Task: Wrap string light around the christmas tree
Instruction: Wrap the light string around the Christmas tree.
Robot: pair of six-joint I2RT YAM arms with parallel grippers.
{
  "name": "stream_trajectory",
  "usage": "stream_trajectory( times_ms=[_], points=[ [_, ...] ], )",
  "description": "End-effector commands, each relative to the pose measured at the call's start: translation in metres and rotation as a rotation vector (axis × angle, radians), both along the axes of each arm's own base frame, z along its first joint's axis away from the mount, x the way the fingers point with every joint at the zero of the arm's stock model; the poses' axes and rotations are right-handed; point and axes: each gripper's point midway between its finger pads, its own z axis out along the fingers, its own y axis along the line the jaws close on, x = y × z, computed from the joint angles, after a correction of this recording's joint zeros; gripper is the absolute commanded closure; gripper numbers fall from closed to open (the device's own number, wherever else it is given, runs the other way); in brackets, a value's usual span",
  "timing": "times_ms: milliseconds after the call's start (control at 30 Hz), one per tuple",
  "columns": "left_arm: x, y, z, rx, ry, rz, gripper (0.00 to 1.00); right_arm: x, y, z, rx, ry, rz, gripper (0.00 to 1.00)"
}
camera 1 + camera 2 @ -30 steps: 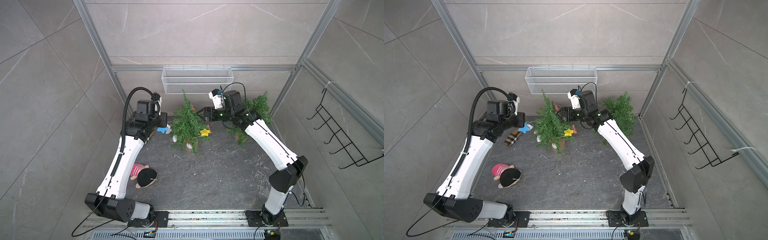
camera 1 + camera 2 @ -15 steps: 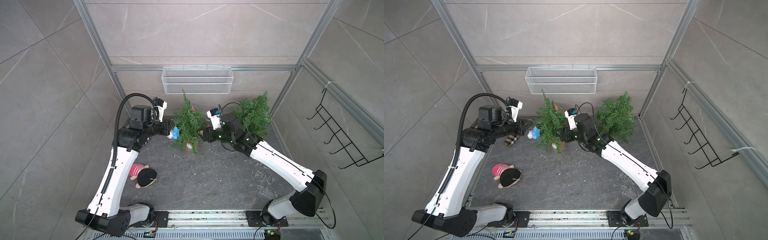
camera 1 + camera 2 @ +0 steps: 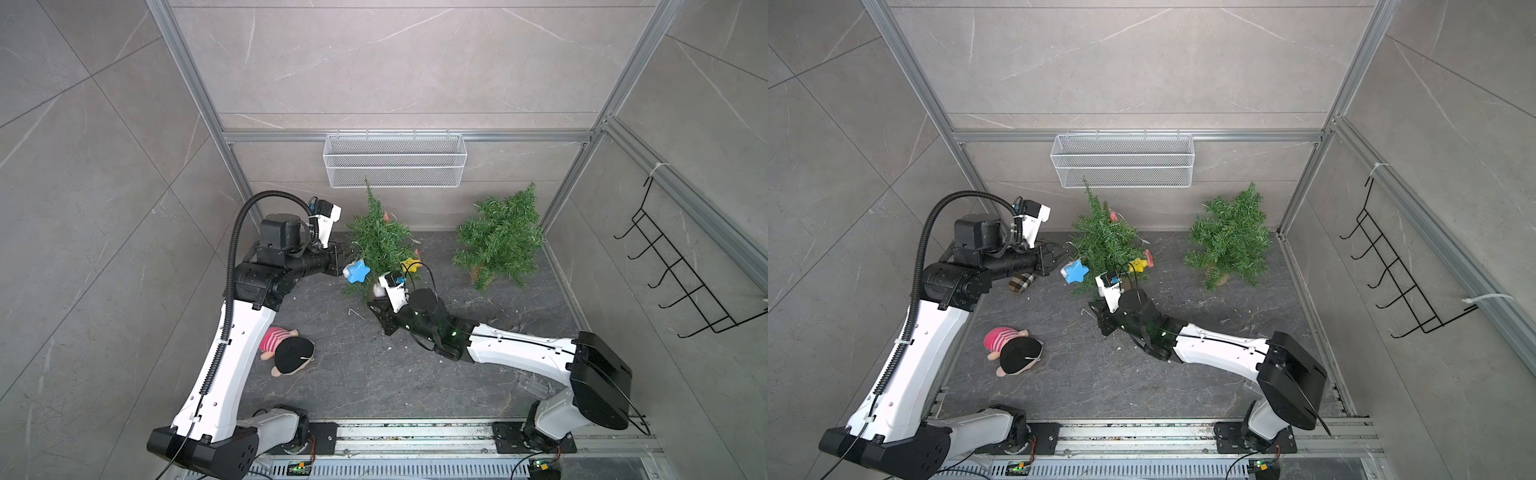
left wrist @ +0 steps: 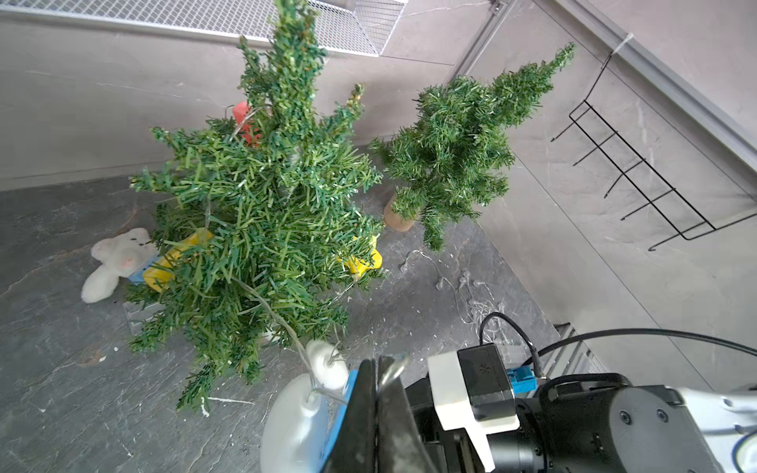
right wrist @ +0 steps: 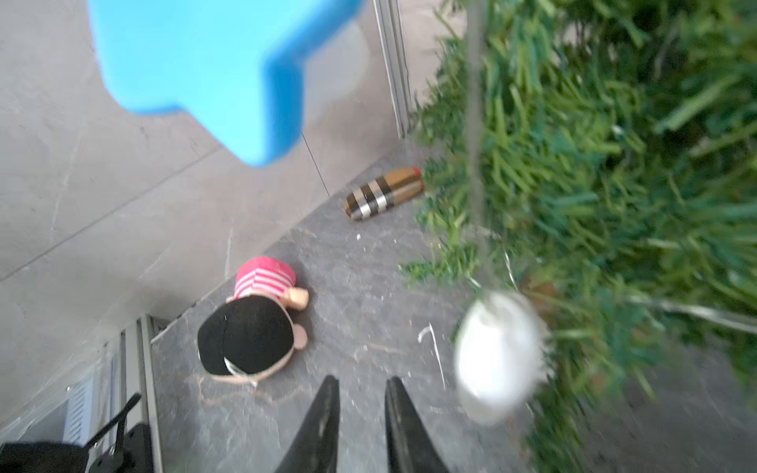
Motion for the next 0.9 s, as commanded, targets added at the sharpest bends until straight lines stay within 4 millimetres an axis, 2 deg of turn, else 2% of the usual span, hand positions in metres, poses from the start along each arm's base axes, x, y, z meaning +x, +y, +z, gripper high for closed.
stream_trajectory(
  times_ms=[0, 67, 267, 333, 433, 533, 667, 867],
  points=[
    [-0.016, -0.011, 0.014, -0.037, -0.067, -0.111, 1.0, 0.015, 0.004, 0.036, 0.175, -0.151, -0.068, 0.75],
    [-0.021, -0.014, 0.013, -0.041, -0.069, -0.144, 1.0, 0.019, 0.006, 0.04, 0.197, -0.175, -0.086, 0.71],
    [-0.026, -0.014, 0.01, -0.025, -0.097, -0.171, 1.0, 0.034, 0.0, 0.037, 0.16, -0.175, -0.175, 0.71],
    [-0.027, -0.015, 0.011, -0.023, -0.103, -0.175, 1.0, 0.031, -0.005, 0.032, 0.148, -0.157, -0.18, 0.71],
    [-0.027, -0.014, 0.012, -0.02, -0.115, -0.178, 1.0, 0.025, -0.018, 0.014, 0.105, -0.108, -0.194, 0.71],
    [-0.03, -0.015, 0.011, -0.023, -0.119, -0.188, 1.0, 0.022, -0.029, 0.005, 0.067, -0.099, -0.213, 0.65],
    [-0.031, -0.016, 0.01, -0.028, -0.118, -0.196, 1.0, 0.024, -0.023, 0.011, 0.047, -0.12, -0.201, 0.56],
    [-0.035, -0.015, 0.006, -0.024, -0.117, -0.202, 1.0, 0.043, -0.019, 0.023, 0.02, -0.161, -0.273, 0.55]
  ],
)
